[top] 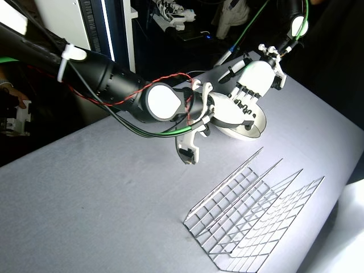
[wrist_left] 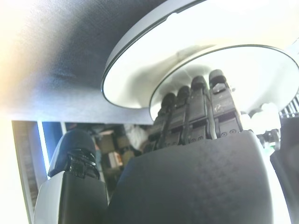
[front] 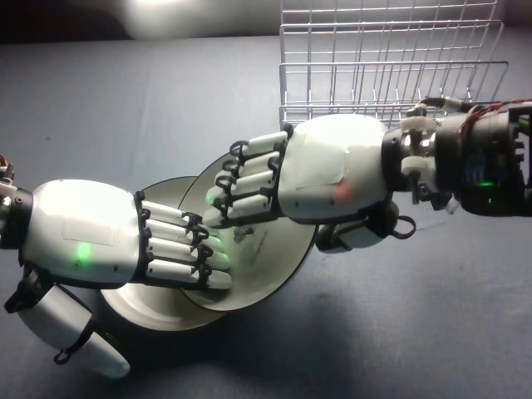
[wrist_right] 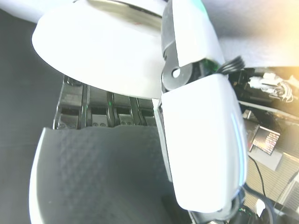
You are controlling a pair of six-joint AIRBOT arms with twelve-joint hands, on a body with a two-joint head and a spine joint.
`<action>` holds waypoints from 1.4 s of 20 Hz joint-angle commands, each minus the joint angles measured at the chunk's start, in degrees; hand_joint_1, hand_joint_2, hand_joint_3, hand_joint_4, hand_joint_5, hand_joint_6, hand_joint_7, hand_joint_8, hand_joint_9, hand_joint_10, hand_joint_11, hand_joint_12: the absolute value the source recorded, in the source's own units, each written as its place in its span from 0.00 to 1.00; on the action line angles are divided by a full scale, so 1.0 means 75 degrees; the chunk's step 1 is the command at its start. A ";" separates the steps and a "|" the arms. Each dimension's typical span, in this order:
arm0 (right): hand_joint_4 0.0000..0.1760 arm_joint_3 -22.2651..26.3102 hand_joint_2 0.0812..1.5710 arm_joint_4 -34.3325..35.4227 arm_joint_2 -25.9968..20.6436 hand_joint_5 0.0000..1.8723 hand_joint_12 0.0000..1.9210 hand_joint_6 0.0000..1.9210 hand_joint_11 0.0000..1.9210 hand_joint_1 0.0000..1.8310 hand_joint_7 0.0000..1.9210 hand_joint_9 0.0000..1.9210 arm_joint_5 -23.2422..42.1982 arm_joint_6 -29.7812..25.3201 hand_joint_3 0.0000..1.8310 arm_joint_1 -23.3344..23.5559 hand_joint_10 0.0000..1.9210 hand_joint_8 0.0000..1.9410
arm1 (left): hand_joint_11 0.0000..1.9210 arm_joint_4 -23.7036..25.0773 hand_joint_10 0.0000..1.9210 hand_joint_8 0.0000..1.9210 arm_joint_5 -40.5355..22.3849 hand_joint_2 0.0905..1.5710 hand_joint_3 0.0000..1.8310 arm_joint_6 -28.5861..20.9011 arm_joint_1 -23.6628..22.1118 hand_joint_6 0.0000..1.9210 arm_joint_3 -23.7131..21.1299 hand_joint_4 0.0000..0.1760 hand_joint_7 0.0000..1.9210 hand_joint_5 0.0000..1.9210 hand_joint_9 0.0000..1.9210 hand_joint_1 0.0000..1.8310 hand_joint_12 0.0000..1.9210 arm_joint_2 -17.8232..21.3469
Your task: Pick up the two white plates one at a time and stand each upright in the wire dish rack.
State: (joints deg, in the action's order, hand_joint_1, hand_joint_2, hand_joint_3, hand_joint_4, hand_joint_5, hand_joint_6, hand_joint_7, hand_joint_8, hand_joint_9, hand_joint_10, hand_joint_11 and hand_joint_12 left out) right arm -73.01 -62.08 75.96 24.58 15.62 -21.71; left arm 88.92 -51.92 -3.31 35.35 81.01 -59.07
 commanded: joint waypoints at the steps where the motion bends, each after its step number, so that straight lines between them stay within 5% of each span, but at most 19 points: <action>1: 0.00 -0.0018 0.66 0.0250 0.0000 0.09 0.41 0.00 0.00 0.71 0.07 0.08 0.0507 0.0012 0.00 0.0043 0.00 0.00 | 0.00 -0.0129 0.00 0.00 -0.0110 0.71 0.00 -0.0018 0.0013 0.00 0.0018 0.00 0.00 0.02 0.00 0.00 0.00 -0.0033; 21: 0.00 -0.0707 0.66 0.0252 0.0599 0.20 0.55 0.00 0.00 0.71 0.18 0.19 0.0494 0.0026 0.00 -0.0177 0.01 0.00 | 0.00 -0.0160 0.00 0.00 -0.0108 0.72 0.00 -0.0073 -0.0029 0.00 0.0057 0.00 0.00 0.01 0.00 0.00 0.00 -0.0039; 24: 0.00 -0.0806 0.65 0.0253 0.0676 0.28 0.54 0.01 0.07 0.71 0.28 0.27 0.0494 0.0025 0.00 -0.0138 0.02 0.01 | 0.00 -0.0164 0.00 0.00 -0.0108 0.72 0.00 -0.0081 -0.0028 0.00 0.0064 0.00 0.00 0.02 0.00 0.00 0.00 -0.0042; 28: 0.00 -0.0824 0.67 0.0253 0.0695 0.44 0.42 0.01 0.32 0.76 0.44 0.45 0.0494 0.0026 0.00 -0.0138 0.01 0.00 | 0.00 -0.0167 0.00 0.00 -0.0109 0.72 0.00 -0.0096 -0.0028 0.00 0.0063 0.00 0.00 0.00 0.00 0.00 0.00 -0.0042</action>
State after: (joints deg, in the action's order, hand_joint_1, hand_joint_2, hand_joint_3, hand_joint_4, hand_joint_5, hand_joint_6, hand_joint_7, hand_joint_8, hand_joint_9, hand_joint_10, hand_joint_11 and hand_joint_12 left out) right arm -79.15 -61.36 81.19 27.14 16.32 -22.70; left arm 88.86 -51.92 -3.95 35.27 81.54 -59.07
